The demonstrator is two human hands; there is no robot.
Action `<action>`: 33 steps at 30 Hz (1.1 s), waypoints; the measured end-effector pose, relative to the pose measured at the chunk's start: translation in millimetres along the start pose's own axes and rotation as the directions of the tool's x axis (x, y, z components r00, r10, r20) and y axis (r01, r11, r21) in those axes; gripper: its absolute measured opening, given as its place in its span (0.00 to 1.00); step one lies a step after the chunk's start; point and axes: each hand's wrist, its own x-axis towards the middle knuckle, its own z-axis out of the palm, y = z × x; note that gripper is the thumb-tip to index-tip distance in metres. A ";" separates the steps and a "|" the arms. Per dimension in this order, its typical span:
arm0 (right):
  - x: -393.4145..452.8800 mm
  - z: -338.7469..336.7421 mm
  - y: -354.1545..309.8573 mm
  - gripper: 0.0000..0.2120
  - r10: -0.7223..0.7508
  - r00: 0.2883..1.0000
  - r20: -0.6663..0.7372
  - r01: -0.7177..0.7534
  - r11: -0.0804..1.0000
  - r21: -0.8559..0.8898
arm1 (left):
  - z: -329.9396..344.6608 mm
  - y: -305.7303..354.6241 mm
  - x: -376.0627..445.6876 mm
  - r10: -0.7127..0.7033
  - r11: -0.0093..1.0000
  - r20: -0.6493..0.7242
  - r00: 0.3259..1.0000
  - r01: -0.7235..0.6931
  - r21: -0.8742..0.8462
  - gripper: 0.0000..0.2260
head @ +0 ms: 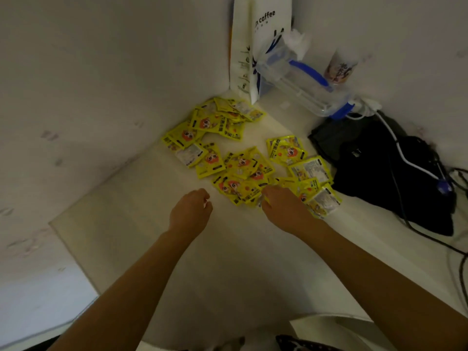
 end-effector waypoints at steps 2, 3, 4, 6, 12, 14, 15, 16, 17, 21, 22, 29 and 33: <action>20.5 -4.1 -2.8 0.16 -0.007 1.000 0.011 0.007 1.000 0.009 | -6.0 2.6 23.2 -0.005 1.000 -0.016 1.000 0.005 0.008 0.12; 30.2 -6.6 -4.4 0.17 -0.005 1.000 0.020 0.005 1.000 0.009 | -8.2 4.4 34.0 -0.017 1.000 -0.025 1.000 0.017 0.004 0.12; 40.1 -9.0 -5.6 0.17 -0.003 1.000 0.028 0.003 1.000 0.004 | -9.7 6.6 44.5 -0.031 1.000 -0.035 0.999 0.031 -0.003 0.12; 59.9 -12.5 -7.8 0.14 -0.003 0.999 0.035 0.003 1.000 -0.019 | -10.4 10.6 64.1 -0.088 0.996 -0.057 0.994 0.087 -0.025 0.12; 112.8 -17.2 -18.7 0.17 -0.040 0.997 0.065 0.047 0.993 -0.105 | 2.7 9.7 105.1 -0.441 0.878 -0.054 0.896 0.419 -0.232 0.18; 126.2 -15.1 -20.3 0.17 -0.041 0.998 0.052 0.047 0.991 -0.126 | 8.7 13.1 114.4 -0.521 0.819 -0.030 0.853 0.489 -0.301 0.21; 131.1 -13.5 -21.1 0.18 -0.038 0.998 0.046 0.044 0.990 -0.136 | 11.3 15.4 117.5 -0.553 0.794 -0.022 0.833 0.519 -0.316 0.23; 135.3 -11.6 -21.9 0.19 -0.033 0.999 0.041 0.039 0.989 -0.140 | 13.6 18.0 119.8 -0.575 0.779 -0.021 0.818 0.540 -0.318 0.26; 138.9 -9.5 -23.2 0.21 -0.027 0.999 0.043 0.032 0.990 -0.136 | 15.8 21.2 121.7 -0.593 0.769 -0.026 0.805 0.557 -0.313 0.29; 148.5 2.4 -28.9 0.26 0.007 0.999 0.038 0.000 0.985 -0.172 | 26.1 32.3 128.0 -0.645 0.750 -0.066 0.761 0.613 -0.248 0.40; 149.8 5.1 -29.0 0.27 0.007 1.000 0.024 -0.002 0.980 -0.199 | 28.9 33.7 128.2 -0.641 0.759 -0.083 0.763 0.614 -0.217 0.41; 149.1 7.8 -19.5 0.29 0.015 1.000 0.019 -0.011 0.977 -0.214 | 32.0 25.2 114.4 -0.619 0.783 -0.104 0.778 0.603 -0.151 0.39; 141.5 3.8 -12.8 0.30 0.068 0.997 0.033 -0.062 0.985 -0.160 | 28.2 16.0 97.8 -0.607 0.792 -0.066 0.792 0.597 -0.130 0.38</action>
